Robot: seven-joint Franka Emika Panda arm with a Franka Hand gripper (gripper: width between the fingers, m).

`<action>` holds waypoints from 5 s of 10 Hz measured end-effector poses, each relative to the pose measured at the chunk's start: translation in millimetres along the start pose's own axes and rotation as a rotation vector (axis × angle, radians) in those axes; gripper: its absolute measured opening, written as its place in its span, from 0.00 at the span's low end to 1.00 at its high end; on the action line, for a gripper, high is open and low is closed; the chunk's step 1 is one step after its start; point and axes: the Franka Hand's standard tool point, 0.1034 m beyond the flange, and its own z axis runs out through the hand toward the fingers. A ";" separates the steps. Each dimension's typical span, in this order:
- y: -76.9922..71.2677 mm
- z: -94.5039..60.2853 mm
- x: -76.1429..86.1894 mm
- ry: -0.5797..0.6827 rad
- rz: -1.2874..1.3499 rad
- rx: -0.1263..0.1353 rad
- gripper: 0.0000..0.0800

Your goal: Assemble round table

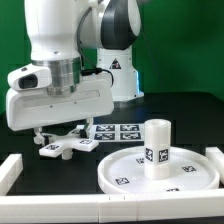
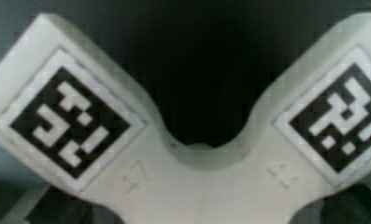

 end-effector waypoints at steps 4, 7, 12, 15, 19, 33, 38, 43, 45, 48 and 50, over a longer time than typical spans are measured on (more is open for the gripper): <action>-0.1 0.1 0.0 0.000 0.000 0.000 0.69; -0.1 0.1 -0.1 0.000 0.000 0.000 0.55; -14.0 -12.4 13.9 0.011 0.040 0.004 0.55; -43.2 -40.3 36.1 0.007 0.108 0.034 0.55; -60.0 -47.6 52.8 0.011 0.132 0.038 0.55; -111.3 -121.6 146.6 0.039 0.043 0.030 0.55; -111.9 -116.3 152.2 0.038 -0.014 0.024 0.55; -119.0 -104.9 160.2 0.017 -0.052 0.020 0.55; -117.2 -100.1 155.8 0.008 -0.048 0.022 0.55; -118.1 -94.0 150.6 0.001 -0.047 0.023 0.55; -119.5 -88.7 149.4 -0.007 -0.048 0.026 0.55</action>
Offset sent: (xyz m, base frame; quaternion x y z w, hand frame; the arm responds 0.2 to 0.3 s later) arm 0.0000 0.0000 0.0000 0.0000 0.0000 0.0000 1.0000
